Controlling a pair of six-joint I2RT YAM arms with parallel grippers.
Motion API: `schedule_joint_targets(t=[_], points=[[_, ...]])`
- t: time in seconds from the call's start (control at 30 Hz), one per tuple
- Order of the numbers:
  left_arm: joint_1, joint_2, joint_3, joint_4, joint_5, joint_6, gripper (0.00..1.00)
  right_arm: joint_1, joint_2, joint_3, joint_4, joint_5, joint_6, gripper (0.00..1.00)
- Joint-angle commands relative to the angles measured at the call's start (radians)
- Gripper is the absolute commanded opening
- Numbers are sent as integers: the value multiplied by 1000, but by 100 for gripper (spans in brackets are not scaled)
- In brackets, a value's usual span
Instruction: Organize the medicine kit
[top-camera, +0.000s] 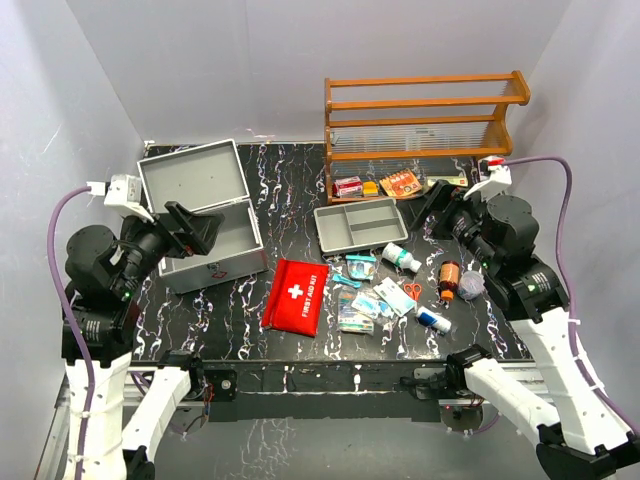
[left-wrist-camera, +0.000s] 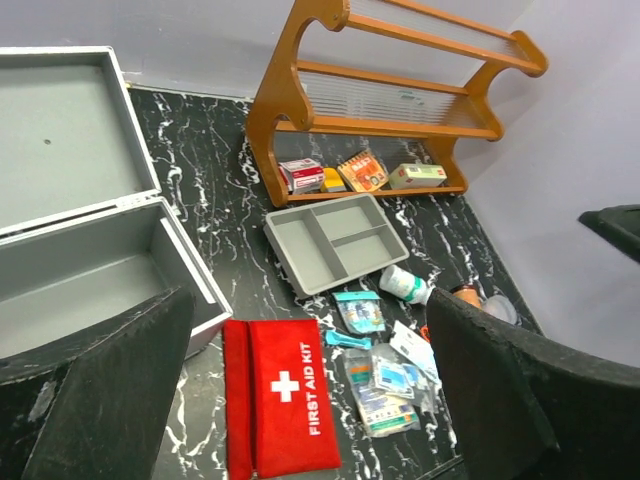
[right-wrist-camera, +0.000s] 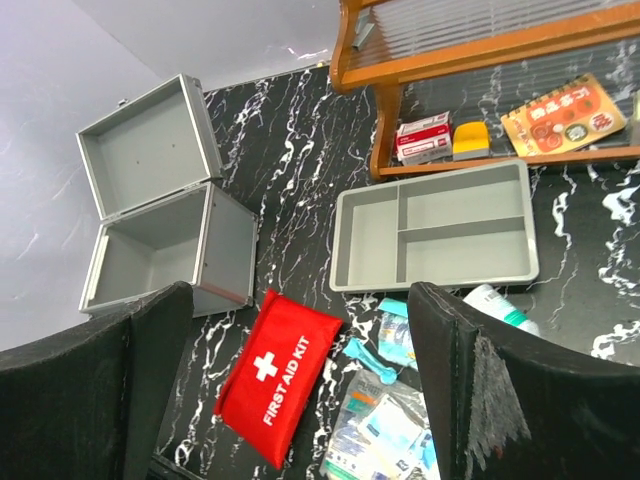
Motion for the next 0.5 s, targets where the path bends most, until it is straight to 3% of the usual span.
schedule_joint_targets(t=[0.0,0.23,0.47], points=[[9,-22,-46,55,20,-123,99,-7,13,-32,87,-31,94,88],[11,-68,-143,93,163,-342,99,-7,77,-65,-7,-119,228,85],[12,-162,-145,-13,214,-277,99,-8,90,-204,-25,-265,291,81]])
